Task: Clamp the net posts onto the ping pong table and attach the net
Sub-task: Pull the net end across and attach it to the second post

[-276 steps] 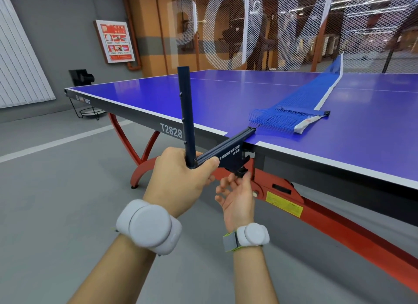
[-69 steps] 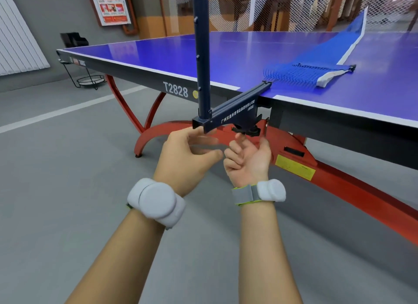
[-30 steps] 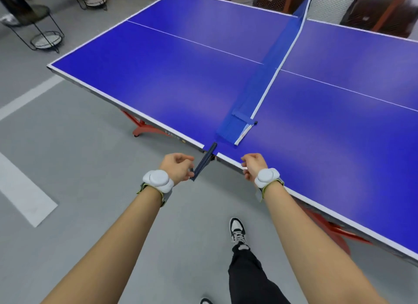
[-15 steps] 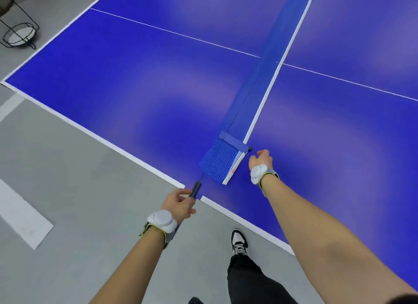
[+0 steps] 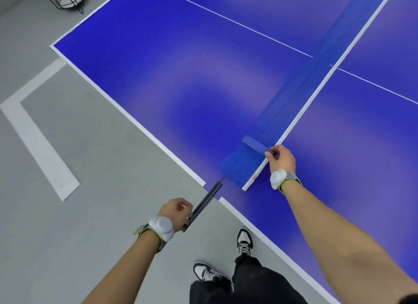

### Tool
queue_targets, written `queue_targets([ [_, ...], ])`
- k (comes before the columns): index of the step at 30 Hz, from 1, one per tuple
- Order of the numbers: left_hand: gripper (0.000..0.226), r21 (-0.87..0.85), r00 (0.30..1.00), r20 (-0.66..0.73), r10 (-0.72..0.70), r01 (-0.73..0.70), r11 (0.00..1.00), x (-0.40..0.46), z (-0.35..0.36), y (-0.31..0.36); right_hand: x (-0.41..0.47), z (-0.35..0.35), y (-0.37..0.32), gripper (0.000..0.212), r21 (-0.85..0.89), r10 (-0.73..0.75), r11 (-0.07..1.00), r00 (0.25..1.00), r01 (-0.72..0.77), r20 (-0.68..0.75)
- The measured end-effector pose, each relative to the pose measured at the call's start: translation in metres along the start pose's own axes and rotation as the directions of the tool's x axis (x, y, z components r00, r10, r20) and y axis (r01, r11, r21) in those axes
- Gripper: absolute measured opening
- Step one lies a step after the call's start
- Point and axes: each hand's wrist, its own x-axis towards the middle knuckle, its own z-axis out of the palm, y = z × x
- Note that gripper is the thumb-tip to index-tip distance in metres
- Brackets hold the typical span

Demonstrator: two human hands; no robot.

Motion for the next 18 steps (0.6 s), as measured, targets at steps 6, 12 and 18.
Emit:
queue_targets([
  [6, 0.018, 0.011, 0.996, -0.048, 0.075, -0.074, 0.997, -0.014, -0.030, -0.007, -0.036, -0.007, -0.116, 0.015, 0.154, -0.388, 0.918, 0.908, 0.366, 0.158],
  [12, 0.057, -0.042, 0.922, -0.267, 0.281, -0.303, 0.952, -0.023, -0.064, 0.006, -0.101, 0.010, -0.204, 0.024, 0.068, -0.568, 0.746, 0.579, 0.663, 0.585],
  [18, 0.003, 0.109, 0.867, -0.280, 0.412, -0.397, 0.911, -0.045, -0.078, -0.028, -0.164, 0.019, -0.239, 0.036, 0.087, -0.587, 0.639, 0.412, 0.764, 0.697],
])
